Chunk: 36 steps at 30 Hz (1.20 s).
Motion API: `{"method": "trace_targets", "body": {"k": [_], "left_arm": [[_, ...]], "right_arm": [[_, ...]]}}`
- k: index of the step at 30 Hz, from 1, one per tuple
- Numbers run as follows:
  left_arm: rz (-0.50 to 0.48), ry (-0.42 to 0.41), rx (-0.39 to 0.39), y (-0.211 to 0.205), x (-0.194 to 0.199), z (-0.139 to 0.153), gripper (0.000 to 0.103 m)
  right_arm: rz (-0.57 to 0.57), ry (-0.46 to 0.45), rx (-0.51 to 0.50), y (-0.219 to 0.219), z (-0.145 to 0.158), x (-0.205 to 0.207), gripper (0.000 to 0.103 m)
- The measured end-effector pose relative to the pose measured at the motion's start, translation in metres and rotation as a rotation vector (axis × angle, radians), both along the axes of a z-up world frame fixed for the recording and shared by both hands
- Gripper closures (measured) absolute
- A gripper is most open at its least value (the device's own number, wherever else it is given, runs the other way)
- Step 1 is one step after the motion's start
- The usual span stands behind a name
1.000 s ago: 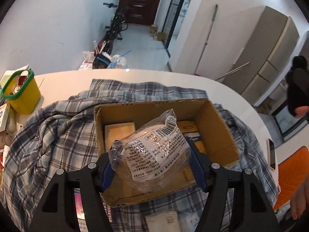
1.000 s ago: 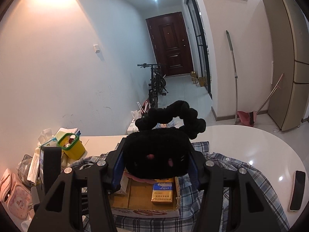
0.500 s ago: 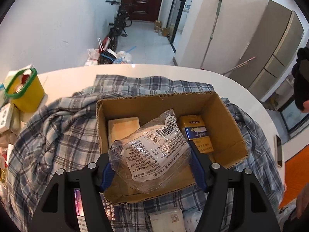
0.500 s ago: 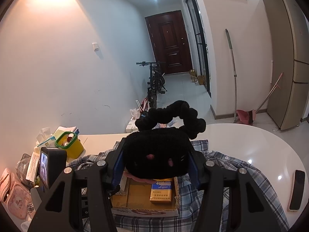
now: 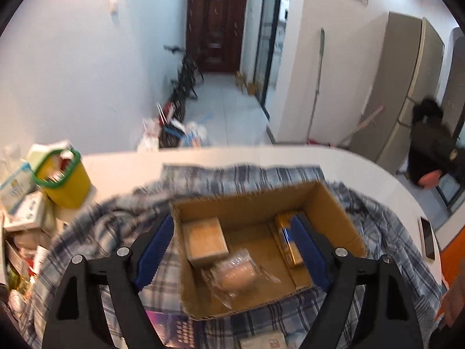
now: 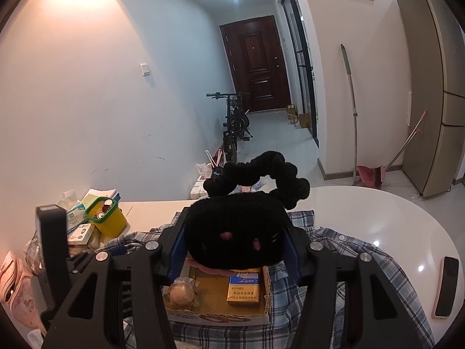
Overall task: Organize objects
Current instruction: 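Lower the plastic bag into the box and open the left gripper, then lower the black fuzzy item into the box and open the right gripper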
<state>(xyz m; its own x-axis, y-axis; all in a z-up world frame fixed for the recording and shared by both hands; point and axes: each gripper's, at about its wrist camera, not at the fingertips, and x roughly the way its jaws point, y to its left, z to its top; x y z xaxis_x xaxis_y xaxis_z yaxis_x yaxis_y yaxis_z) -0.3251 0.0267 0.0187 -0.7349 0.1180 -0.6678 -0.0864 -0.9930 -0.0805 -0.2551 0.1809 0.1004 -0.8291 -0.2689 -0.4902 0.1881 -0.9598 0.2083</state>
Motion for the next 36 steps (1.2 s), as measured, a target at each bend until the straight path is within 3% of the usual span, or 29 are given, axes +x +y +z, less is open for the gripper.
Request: {"method": "trace_targets", "body": {"k": [3,6,13,20,23,26,30,34,36], "left_arm": [[0.044,0.073,0.045,-0.015,0.007,0.018,0.015],[0.02,0.172,0.117,-0.027,0.016,0.029,0.013],[0.091,0.206,0.08,-0.036,0.015,0.036,0.012],[0.069,0.256,-0.009,-0.024,0.027,0.048,0.012],[0.088,0.28,-0.005,-0.027,0.03,0.05,0.011],[0.085,0.279,0.016,-0.03,0.031,0.051,0.0],[0.09,0.289,0.04,-0.034,0.034,0.055,0.0],[0.097,0.303,0.039,-0.034,0.038,0.058,0.0],[0.099,0.307,0.036,-0.033,0.04,0.06,0.0]], "right_arm": [[0.002,0.001,-0.002,-0.001,-0.001,0.0,0.048],[0.005,-0.008,0.0,-0.004,-0.004,-0.003,0.048],[0.046,-0.058,0.046,-0.025,-0.025,-0.015,0.047],[0.138,-0.155,0.076,-0.053,-0.06,-0.031,0.047],[0.169,-0.193,0.065,-0.061,-0.072,-0.036,0.047],[0.187,-0.22,0.06,-0.065,-0.08,-0.038,0.047],[0.196,-0.222,0.07,-0.068,-0.083,-0.037,0.04],[0.181,-0.196,0.065,-0.066,-0.078,-0.035,0.018],[0.162,-0.171,0.074,-0.063,-0.071,-0.033,0.018]]}}
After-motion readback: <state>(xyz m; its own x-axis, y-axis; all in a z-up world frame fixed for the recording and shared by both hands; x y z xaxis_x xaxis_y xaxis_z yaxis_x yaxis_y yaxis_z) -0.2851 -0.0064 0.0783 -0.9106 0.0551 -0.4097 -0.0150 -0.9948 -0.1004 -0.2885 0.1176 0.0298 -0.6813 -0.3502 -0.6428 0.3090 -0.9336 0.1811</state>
